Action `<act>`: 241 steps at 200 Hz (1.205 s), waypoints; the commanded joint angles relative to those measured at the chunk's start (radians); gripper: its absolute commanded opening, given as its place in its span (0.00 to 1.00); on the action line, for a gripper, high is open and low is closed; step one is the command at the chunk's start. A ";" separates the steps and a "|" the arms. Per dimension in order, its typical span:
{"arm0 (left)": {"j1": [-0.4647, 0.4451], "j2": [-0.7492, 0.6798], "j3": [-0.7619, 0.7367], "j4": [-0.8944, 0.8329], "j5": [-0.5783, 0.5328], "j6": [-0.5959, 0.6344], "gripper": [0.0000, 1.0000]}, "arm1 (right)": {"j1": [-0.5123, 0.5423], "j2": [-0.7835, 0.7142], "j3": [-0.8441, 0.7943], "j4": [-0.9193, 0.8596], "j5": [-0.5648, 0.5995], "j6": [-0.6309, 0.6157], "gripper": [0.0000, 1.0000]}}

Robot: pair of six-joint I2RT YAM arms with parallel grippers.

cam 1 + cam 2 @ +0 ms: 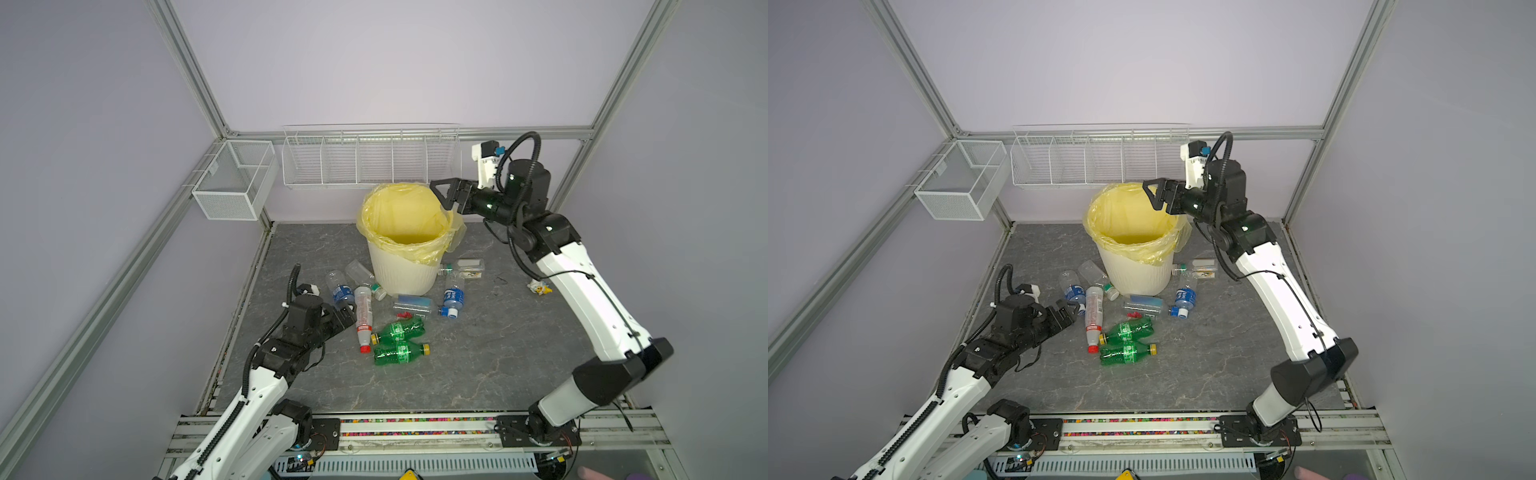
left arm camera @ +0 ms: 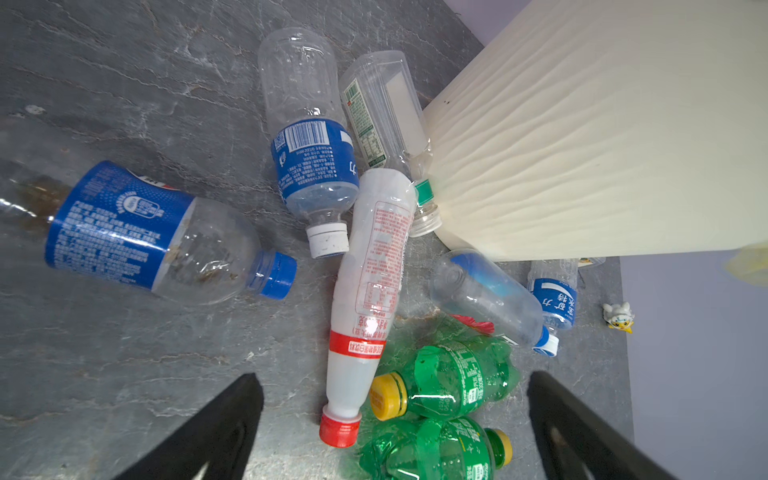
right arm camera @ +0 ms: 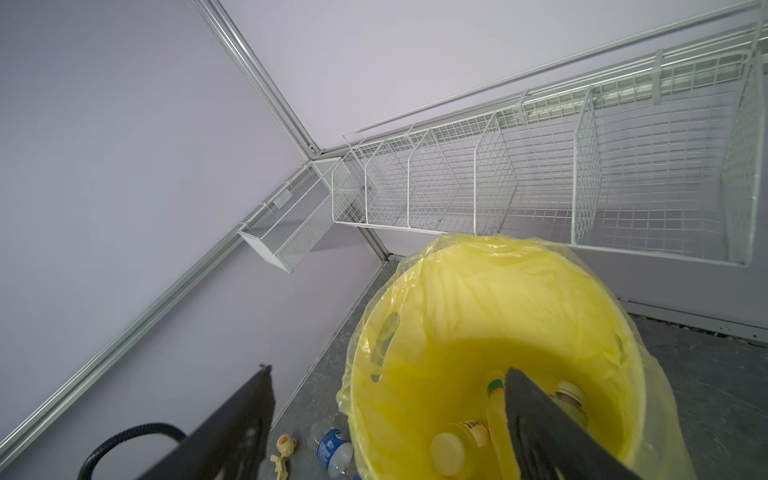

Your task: Throw the plastic bottles in the bin

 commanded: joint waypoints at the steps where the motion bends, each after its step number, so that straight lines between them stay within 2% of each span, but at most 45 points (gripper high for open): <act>1: 0.000 0.019 0.025 0.002 -0.004 0.003 1.00 | 0.004 -0.097 -0.136 0.038 0.017 -0.031 0.88; 44: 0.000 0.060 0.052 -0.027 0.024 0.034 1.00 | 0.003 -0.263 -0.338 -0.020 0.127 -0.051 0.88; 88: 0.000 0.055 0.042 -0.043 0.018 0.064 1.00 | 0.002 -0.363 -0.471 -0.094 0.159 -0.085 0.88; 163: 0.000 0.064 0.040 -0.046 0.052 0.083 1.00 | 0.002 -0.443 -0.678 -0.167 0.230 -0.045 0.88; 241: 0.000 0.088 0.025 -0.029 0.027 0.082 1.00 | 0.001 -0.512 -0.791 -0.214 0.288 0.009 0.88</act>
